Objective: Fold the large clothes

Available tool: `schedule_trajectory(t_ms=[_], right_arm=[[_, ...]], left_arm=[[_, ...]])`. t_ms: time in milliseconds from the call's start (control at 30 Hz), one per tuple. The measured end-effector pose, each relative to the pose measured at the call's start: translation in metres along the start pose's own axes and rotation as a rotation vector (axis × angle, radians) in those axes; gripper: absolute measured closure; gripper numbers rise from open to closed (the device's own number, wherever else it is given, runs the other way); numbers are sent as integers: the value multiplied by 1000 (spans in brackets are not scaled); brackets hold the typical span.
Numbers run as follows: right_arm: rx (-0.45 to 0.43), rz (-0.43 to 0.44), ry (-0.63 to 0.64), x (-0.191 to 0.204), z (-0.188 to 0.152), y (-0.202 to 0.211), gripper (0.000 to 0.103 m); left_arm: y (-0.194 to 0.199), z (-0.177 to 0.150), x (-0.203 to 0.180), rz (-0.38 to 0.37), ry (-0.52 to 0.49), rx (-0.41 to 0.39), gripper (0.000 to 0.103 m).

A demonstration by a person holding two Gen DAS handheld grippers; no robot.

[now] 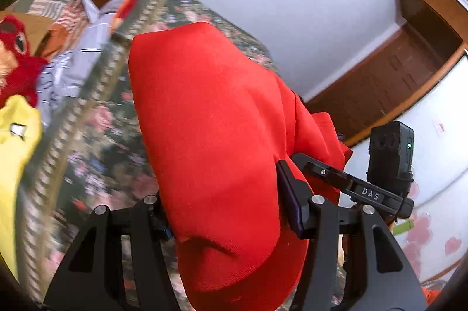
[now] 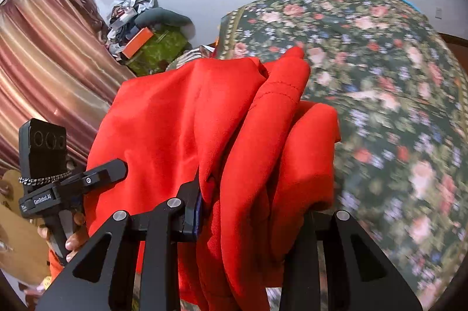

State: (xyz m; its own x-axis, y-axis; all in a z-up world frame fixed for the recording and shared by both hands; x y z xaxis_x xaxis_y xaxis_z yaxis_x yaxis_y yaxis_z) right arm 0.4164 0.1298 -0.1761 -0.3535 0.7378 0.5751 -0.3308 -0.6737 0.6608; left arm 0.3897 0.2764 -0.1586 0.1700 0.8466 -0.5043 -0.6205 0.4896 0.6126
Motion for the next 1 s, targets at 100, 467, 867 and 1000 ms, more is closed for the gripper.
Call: schedule_trajectory(t_ms=[100,467,867,1000], right_arm=[[21,-5,-4,3,3,-43,76],[133,-192,24,-49,-27,-164,53],[150,-366,245,-44,-63,-112,31],[158,-389,228,-38,-71,-88,31]], left_arm=[[-10,7,34,53,10,28,46],[-81,-44,173,317,164,193,30],[-39,-79,124,527,26,125,12],[-34,-100,102,535,7,169,10]])
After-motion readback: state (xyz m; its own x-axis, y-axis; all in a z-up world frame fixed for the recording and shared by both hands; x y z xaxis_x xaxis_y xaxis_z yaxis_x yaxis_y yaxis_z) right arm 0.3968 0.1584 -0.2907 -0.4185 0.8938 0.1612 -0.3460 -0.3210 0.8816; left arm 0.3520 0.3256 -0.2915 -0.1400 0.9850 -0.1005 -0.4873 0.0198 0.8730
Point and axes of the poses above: each gripper's, at about its wrist camera, not at the fingertips, and y roughly against the way its jaws point, x to its left, z to its top, the point moved 3 cm from there along -y, roughly the way its jaws point, and after that the axes turned 10 degrees about -y, right-handed, at the moved point
